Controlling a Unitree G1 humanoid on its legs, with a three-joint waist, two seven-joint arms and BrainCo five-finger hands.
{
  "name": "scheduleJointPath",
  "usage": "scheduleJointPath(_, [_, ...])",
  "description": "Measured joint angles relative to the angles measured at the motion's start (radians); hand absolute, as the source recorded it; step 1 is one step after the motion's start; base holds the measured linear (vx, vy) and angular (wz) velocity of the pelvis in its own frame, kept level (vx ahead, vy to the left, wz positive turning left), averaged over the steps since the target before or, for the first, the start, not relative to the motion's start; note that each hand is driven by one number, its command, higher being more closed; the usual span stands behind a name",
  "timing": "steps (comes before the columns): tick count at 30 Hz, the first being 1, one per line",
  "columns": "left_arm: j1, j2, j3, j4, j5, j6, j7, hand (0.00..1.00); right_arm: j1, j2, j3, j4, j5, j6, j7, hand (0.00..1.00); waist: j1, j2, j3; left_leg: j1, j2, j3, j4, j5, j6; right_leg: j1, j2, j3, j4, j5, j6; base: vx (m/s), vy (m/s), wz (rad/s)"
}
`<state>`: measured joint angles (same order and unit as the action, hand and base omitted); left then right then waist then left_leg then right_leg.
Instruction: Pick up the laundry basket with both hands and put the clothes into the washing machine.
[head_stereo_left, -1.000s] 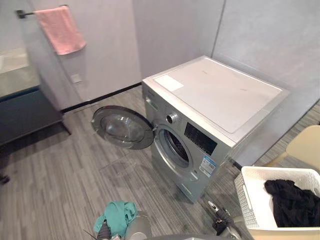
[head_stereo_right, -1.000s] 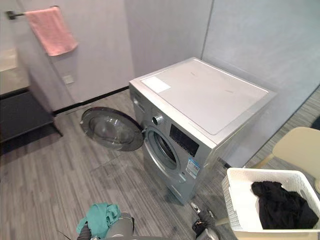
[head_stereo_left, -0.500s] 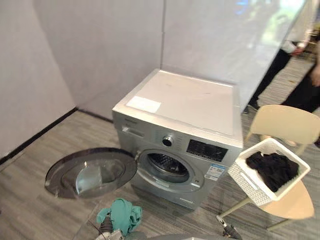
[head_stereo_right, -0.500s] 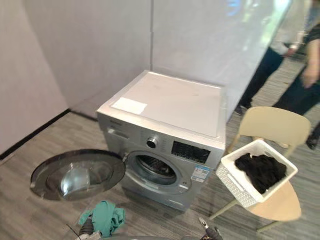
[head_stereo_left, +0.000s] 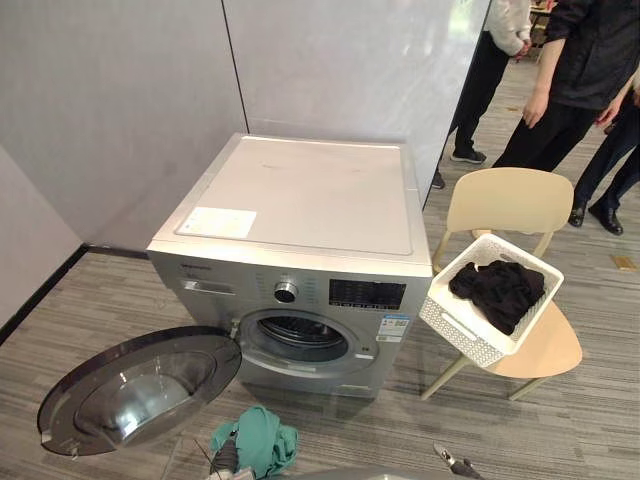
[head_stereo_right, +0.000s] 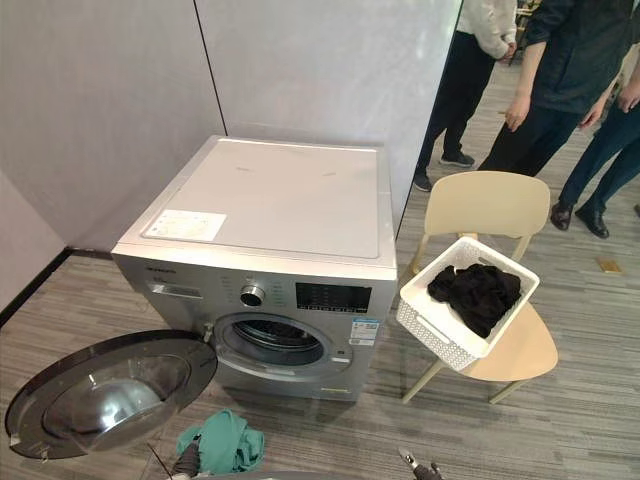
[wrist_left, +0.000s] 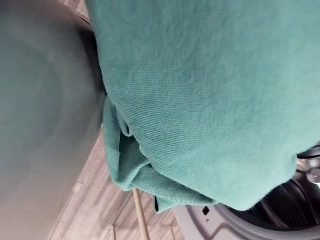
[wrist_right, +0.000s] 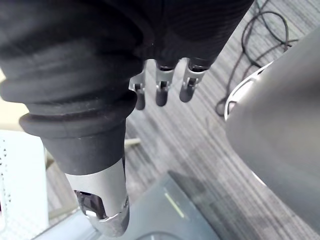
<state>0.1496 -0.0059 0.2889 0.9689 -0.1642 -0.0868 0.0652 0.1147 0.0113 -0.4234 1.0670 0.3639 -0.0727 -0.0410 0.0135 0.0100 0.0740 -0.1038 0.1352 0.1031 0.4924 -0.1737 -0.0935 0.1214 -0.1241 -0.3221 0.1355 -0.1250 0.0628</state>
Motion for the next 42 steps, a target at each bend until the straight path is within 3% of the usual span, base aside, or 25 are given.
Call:
scheduleJointPath(2, [0.016,-0.032,0.049,-0.048,-0.008,-0.010,0.001,1.00,0.001,-0.018,0.024,-0.018,-0.012,0.001,0.000,0.00,0.011,0.034,0.024,-0.096,0.024,-0.053,0.218,0.006,-0.008,0.011,0.016,0.019,0.022,-0.016,0.014,-0.05,0.109,-0.12])
scheduleJointPath(5, [0.032,-0.031,0.060,-0.054,-0.028,-0.009,0.001,1.00,0.003,-0.021,0.020,-0.024,-0.019,0.002,0.000,0.00,0.023,0.030,0.031,-0.098,0.018,-0.065,0.257,0.004,-0.017,0.016,-0.017,0.061,0.034,-0.020,0.016,0.01,0.123,-0.29])
scheduleJointPath(6, [0.035,-0.029,0.063,-0.054,-0.030,-0.010,0.001,1.00,0.001,-0.023,0.020,-0.024,-0.021,0.002,0.000,0.00,0.023,0.032,0.032,-0.095,0.024,-0.060,0.250,-0.011,-0.006,0.011,-0.020,0.074,0.034,-0.018,0.017,0.03,0.131,-0.47])
scheduleJointPath(8, [0.050,-0.027,0.075,-0.055,-0.040,-0.010,0.002,1.00,0.004,-0.021,0.018,-0.021,-0.021,0.002,-0.001,0.00,0.021,0.029,0.032,-0.060,0.069,-0.087,0.124,-0.037,0.028,-0.001,-0.030,0.102,0.038,-0.006,0.038,0.03,0.174,-0.40])
scheduleJointPath(10, [0.058,-0.025,0.066,-0.051,-0.041,-0.009,0.004,1.00,0.002,-0.026,0.019,-0.010,-0.022,0.002,-0.002,0.00,0.019,0.033,0.029,0.018,0.052,-0.166,-0.062,-0.060,-0.045,-0.012,-0.046,0.119,0.030,0.005,0.065,0.06,0.291,-0.28])
scheduleJointPath(11, [0.063,-0.008,0.044,-0.047,-0.048,-0.009,0.005,1.00,-0.002,-0.025,0.029,0.011,-0.021,0.003,-0.002,0.00,0.002,0.023,0.031,0.051,0.018,-0.154,-0.124,-0.065,-0.026,-0.001,-0.065,0.131,0.008,0.015,0.083,0.09,0.179,-0.06])
scheduleJointPath(12, [0.064,0.030,0.003,-0.046,-0.049,-0.009,0.008,1.00,-0.002,-0.015,0.034,0.017,-0.023,0.006,0.000,0.00,0.000,0.001,0.028,0.057,-0.013,-0.155,-0.141,-0.055,-0.014,0.002,-0.072,0.134,0.000,0.022,0.079,0.12,0.186,0.07])
scheduleJointPath(14, [0.064,0.058,-0.056,-0.049,-0.048,-0.008,0.009,1.00,0.011,-0.009,0.036,0.018,-0.023,0.006,-0.001,0.00,0.000,-0.017,0.022,0.072,-0.043,-0.157,-0.141,-0.054,-0.012,0.030,-0.089,0.128,-0.020,0.033,0.090,0.09,0.146,0.13])
scheduleJointPath(18, [0.072,0.072,-0.170,-0.110,-0.039,-0.009,0.001,1.00,0.014,-0.010,0.043,0.014,-0.024,0.003,0.003,0.00,0.001,-0.009,0.018,0.120,-0.067,-0.143,-0.187,-0.038,0.008,0.059,-0.113,0.131,-0.035,0.037,0.095,0.01,0.060,0.01])
scheduleJointPath(22, [0.076,0.060,-0.323,-0.242,-0.039,-0.008,-0.028,1.00,0.012,-0.037,0.092,0.006,-0.030,0.000,0.016,0.00,-0.003,-0.003,0.018,0.087,-0.046,-0.126,-0.249,0.011,0.000,-0.030,-0.103,0.146,-0.012,0.037,0.106,-0.10,-0.037,-0.16])
scheduleJointPath(24, [0.061,0.043,-0.361,-0.315,-0.050,-0.009,-0.046,1.00,-0.001,-0.060,0.110,-0.005,-0.038,-0.005,0.024,0.00,-0.011,0.015,0.048,0.021,-0.029,-0.129,-0.188,0.001,-0.008,-0.099,-0.090,0.158,0.059,0.024,0.106,-0.14,-0.040,-0.08])
scheduleJointPath(26, [0.014,0.026,-0.369,-0.390,-0.085,-0.012,-0.045,1.00,-0.040,-0.071,0.113,-0.037,-0.043,-0.008,0.024,0.00,-0.027,0.020,0.128,-0.082,-0.011,-0.131,-0.049,-0.029,-0.011,-0.208,-0.090,0.173,0.237,-0.033,0.109,-0.18,-0.016,0.02])
scheduleJointPath(28, [-0.052,0.032,-0.360,-0.450,-0.116,-0.014,-0.038,1.00,-0.065,-0.072,0.142,-0.080,-0.042,-0.009,0.023,0.00,-0.027,0.006,0.189,-0.184,0.008,-0.131,0.093,-0.074,-0.018,-0.329,-0.091,0.194,0.415,-0.099,0.106,-0.30,-0.044,-0.07])
scheduleJointPath(29, [-0.114,0.039,-0.356,-0.471,-0.161,-0.022,-0.014,1.00,-0.083,-0.071,0.184,-0.117,-0.040,-0.010,0.019,0.00,-0.025,-0.016,0.227,-0.285,0.031,-0.134,0.213,-0.127,-0.021,-0.437,-0.085,0.211,0.551,-0.154,0.101,-0.31,-0.071,-0.14])
scheduleJointPath(32, [-0.219,0.037,-0.323,-0.472,-0.219,-0.025,0.040,1.00,-0.111,-0.071,0.265,-0.206,-0.026,-0.008,0.012,0.00,-0.022,-0.043,0.256,-0.489,0.069,-0.150,0.446,-0.221,-0.034,-0.656,-0.086,0.245,0.793,-0.256,0.106,-0.28,-0.070,-0.28])
scheduleJointPath(34, [-0.278,0.040,-0.295,-0.472,-0.248,-0.025,0.076,1.00,-0.124,-0.073,0.278,-0.263,-0.011,-0.009,-0.006,0.00,-0.024,-0.047,0.281,-0.565,0.081,-0.157,0.552,-0.253,-0.036,-0.744,-0.085,0.266,0.904,-0.292,0.104,-0.20,-0.004,-0.26])
scheduleJointPath(39, [-0.447,0.081,-0.149,-0.469,-0.340,-0.031,0.166,1.00,-0.143,-0.080,0.295,-0.356,-0.003,-0.023,-0.030,0.00,-0.025,-0.050,0.311,-0.754,0.113,-0.185,0.749,-0.302,-0.058,-0.949,-0.055,0.302,1.106,-0.339,0.083,-0.16,-0.015,-0.24])
scheduleJointPath(42, [-0.562,0.150,-0.057,-0.444,-0.398,-0.033,0.201,1.00,-0.150,-0.076,0.294,-0.412,0.032,-0.039,-0.047,0.00,-0.026,-0.064,0.330,-0.851,0.131,-0.210,0.851,-0.326,-0.069,-1.052,-0.040,0.309,1.210,-0.362,0.078,-0.11,-0.041,-0.22])
